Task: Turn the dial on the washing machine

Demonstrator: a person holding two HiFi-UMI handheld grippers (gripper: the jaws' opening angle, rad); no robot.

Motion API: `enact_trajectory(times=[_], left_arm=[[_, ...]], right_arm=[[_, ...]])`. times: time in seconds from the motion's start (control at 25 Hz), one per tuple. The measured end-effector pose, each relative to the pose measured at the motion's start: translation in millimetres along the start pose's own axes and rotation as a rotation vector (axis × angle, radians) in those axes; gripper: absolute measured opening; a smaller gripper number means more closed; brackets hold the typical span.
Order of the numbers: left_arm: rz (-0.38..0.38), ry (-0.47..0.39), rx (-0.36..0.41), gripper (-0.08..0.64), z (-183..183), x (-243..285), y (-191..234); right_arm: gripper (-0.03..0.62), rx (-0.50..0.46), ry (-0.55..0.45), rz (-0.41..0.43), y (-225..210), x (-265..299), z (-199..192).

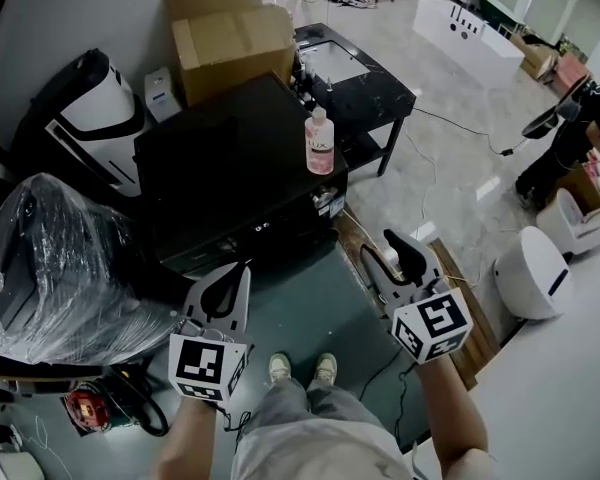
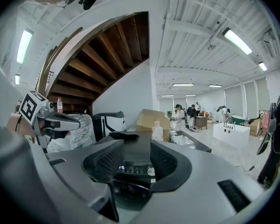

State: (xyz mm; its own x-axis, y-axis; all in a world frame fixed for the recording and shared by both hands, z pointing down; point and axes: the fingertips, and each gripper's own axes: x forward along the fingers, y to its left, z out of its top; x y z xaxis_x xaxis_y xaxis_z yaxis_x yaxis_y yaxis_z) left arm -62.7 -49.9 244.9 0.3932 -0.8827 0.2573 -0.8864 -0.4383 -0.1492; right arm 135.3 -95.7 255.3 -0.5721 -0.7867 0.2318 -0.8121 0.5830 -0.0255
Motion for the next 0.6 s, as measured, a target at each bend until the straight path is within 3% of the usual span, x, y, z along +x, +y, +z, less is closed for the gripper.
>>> enact_trajectory(times=[0.6], left_arm=[[0.007,0.029,-0.011,0.020,-69,61,25]], right_arm=[[0.204,-0.055,0.043,0.006,-23,96,-52]])
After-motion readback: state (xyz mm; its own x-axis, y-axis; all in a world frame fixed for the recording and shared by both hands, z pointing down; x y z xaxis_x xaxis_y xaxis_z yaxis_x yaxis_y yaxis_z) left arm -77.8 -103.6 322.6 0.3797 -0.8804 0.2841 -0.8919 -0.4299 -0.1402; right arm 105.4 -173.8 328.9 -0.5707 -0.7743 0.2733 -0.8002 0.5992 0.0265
